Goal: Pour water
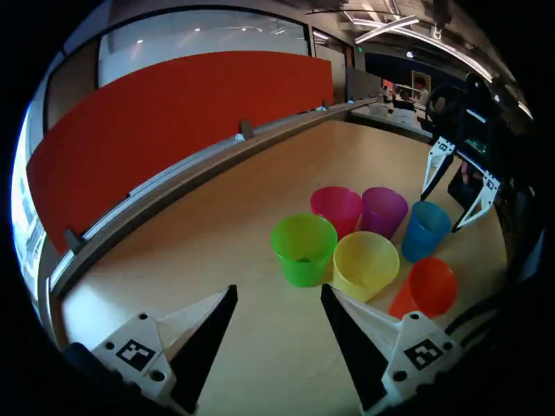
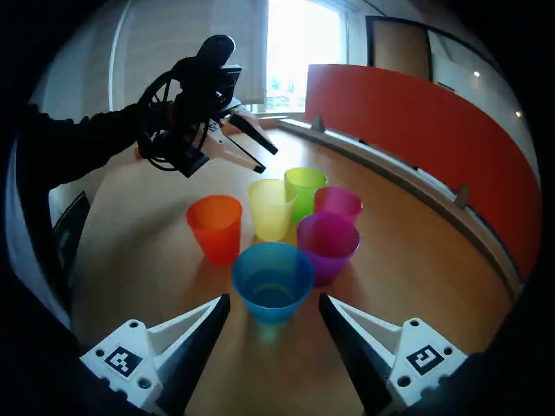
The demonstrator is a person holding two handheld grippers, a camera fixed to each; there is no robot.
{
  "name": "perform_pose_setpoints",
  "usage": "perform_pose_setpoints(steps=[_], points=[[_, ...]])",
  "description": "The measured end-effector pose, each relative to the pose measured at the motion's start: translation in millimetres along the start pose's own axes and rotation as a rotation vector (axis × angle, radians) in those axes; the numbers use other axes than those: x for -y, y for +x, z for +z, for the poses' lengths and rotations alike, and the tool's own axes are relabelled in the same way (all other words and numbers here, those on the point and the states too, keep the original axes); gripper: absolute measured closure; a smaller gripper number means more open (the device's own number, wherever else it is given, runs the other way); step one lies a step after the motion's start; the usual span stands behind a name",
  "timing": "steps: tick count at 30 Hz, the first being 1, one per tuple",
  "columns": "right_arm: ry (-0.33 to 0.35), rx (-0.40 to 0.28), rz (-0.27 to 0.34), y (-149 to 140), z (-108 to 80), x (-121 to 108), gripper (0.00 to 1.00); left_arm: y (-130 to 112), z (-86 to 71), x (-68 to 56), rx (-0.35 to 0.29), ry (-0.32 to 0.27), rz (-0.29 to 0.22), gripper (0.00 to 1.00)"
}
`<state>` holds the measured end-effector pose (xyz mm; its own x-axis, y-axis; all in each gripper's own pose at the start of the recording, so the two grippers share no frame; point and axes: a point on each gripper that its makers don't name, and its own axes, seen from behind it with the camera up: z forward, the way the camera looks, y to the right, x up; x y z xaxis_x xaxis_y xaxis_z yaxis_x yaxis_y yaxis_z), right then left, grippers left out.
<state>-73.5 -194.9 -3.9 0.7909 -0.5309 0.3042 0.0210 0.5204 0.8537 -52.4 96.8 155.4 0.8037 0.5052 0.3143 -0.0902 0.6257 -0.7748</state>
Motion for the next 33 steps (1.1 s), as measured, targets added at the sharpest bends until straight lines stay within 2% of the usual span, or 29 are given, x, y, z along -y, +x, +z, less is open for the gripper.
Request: perform_pose_setpoints(steps=[9, 33], points=[[0.016, 0.012, -0.014, -4, 12.1, 2, 0.00, 0, 13.4, -10.4, 0.030, -0.046, 0.031, 0.11], [0.032, 0.027, -0.025, -5, 35.0, 3, 0.01, 13, 36.3, -26.1, 0.037, -0.114, 0.064, 0.11]])
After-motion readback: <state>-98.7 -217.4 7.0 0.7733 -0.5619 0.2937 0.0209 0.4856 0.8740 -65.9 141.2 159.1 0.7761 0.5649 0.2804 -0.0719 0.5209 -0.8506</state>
